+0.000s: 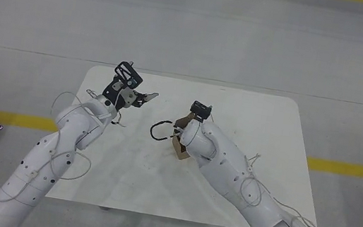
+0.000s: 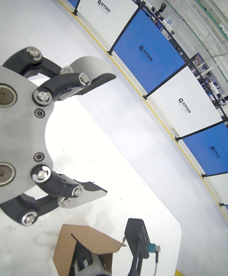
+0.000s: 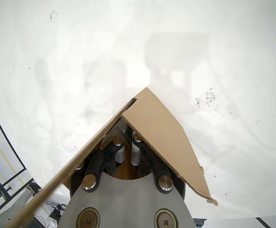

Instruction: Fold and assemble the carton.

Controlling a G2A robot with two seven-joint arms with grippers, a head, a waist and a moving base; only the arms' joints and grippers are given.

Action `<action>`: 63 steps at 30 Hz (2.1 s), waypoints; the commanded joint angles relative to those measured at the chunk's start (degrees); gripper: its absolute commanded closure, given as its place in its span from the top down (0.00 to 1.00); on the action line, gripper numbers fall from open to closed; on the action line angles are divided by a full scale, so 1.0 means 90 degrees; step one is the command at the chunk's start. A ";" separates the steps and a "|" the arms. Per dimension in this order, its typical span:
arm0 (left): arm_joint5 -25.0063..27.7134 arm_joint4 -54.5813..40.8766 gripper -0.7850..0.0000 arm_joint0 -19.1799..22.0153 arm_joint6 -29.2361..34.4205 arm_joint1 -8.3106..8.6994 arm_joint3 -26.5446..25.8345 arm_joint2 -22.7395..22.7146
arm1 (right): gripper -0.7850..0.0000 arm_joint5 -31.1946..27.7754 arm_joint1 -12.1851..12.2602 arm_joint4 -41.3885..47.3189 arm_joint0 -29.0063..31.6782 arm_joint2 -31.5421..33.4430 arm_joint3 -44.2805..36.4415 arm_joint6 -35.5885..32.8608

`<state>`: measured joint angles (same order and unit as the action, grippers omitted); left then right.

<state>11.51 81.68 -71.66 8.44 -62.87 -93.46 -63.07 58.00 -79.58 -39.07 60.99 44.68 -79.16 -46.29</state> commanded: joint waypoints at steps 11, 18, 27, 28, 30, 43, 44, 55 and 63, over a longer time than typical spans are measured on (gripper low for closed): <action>0.0000 0.0000 1.00 0.0000 0.0000 0.0000 0.0000 0.0000 | 0.00 0.0000 -0.0132 -0.0959 0.1024 0.0793 -0.0985 -0.0001; 0.0000 0.0000 1.00 0.0000 0.0000 0.0000 0.0000 0.0000 | 0.00 0.0000 -0.0450 -0.0520 0.0510 0.0852 0.0190 -0.0002; 0.0000 0.0000 1.00 0.0000 0.0000 0.0000 0.0000 0.0000 | 0.00 0.0000 -0.0831 -0.0476 0.0040 0.0767 0.0942 -0.0001; 0.0000 0.0000 1.00 0.0000 0.0000 0.0000 0.0000 0.0000 | 0.00 0.0000 -0.0851 -0.0545 0.0113 0.0818 0.0796 -0.0001; 0.0000 0.0000 1.00 0.0000 0.0000 0.0000 0.0000 0.0000 | 0.00 0.0000 -0.0864 -0.0794 0.0380 0.0995 0.0407 -0.0001; 0.0000 0.0000 1.00 0.0000 0.0000 0.0000 0.0000 0.0000 | 0.00 0.0000 -0.1058 -0.1690 0.1262 0.1481 -0.0262 -0.0002; 0.0000 0.0000 1.00 0.0000 0.0000 0.0000 0.0000 0.0000 | 0.00 0.0000 -0.1088 -0.1653 0.1164 0.1446 -0.0103 -0.0003; 0.0000 0.0000 1.00 0.0000 0.0000 0.0000 0.0000 0.0000 | 0.00 0.0000 -0.1279 -0.1043 0.0275 0.1203 0.1247 -0.0002; 0.0000 0.0000 1.00 0.0000 0.0000 0.0000 0.0000 0.0000 | 0.00 0.0000 -0.1143 -0.1009 0.0684 0.1341 0.0232 -0.0001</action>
<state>11.50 81.68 -71.66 8.44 -62.87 -93.46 -63.07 58.00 -90.26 -47.66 65.66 56.12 -74.07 -46.31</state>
